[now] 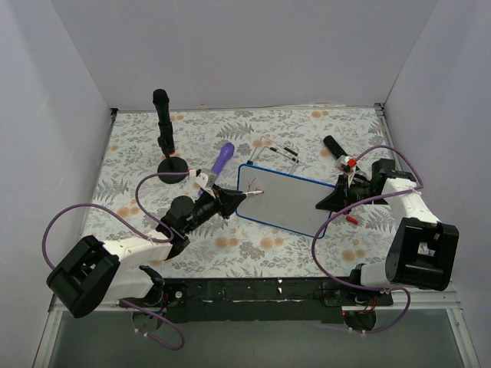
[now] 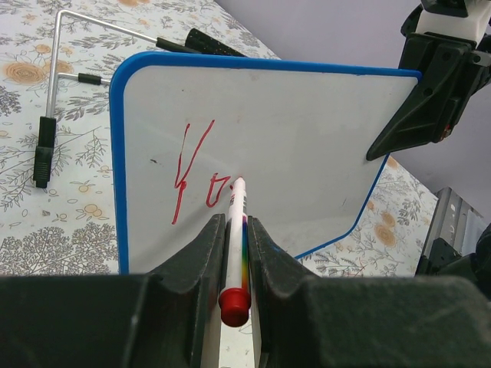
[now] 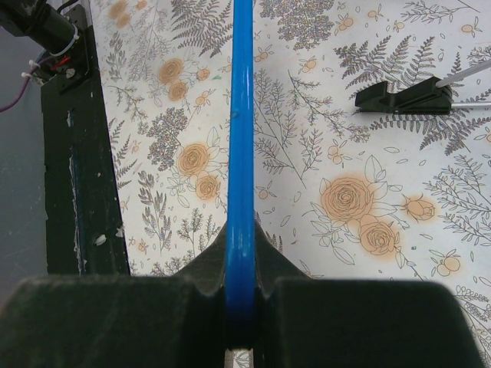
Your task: Write a sentence on the whiteboard
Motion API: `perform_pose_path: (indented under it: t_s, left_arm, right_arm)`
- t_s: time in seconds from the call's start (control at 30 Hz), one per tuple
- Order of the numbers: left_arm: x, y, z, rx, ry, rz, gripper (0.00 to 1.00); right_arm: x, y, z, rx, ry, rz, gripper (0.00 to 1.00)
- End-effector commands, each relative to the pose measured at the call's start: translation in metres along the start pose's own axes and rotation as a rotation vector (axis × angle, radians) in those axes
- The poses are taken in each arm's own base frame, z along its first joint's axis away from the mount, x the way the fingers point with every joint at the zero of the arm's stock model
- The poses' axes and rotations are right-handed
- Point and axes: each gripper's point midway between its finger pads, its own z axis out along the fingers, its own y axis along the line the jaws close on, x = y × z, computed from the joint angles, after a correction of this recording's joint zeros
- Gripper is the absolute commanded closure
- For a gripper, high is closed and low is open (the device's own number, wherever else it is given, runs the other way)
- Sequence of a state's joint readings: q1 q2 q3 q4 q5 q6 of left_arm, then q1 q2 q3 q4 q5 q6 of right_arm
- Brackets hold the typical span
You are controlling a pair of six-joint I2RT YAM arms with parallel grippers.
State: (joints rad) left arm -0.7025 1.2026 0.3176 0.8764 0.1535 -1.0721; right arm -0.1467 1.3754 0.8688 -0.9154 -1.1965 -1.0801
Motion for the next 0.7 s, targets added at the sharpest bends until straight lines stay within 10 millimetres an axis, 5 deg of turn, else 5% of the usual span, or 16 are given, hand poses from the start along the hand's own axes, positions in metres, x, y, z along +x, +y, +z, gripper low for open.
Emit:
perform_pose_path:
  t_s: [0.0,0.67]
  left_arm:
    - [-0.011,0.002,0.005,-0.011,-0.031,0.034,1.0]
    - [0.026,0.017,-0.006,-0.055,0.064,0.024,1.0]
  right_arm:
    - [0.001,0.003,0.0,-0.003,0.006,-0.023,0.99]
    - [0.0,0.003,0.0,-0.001,0.005,-0.022,0.99]
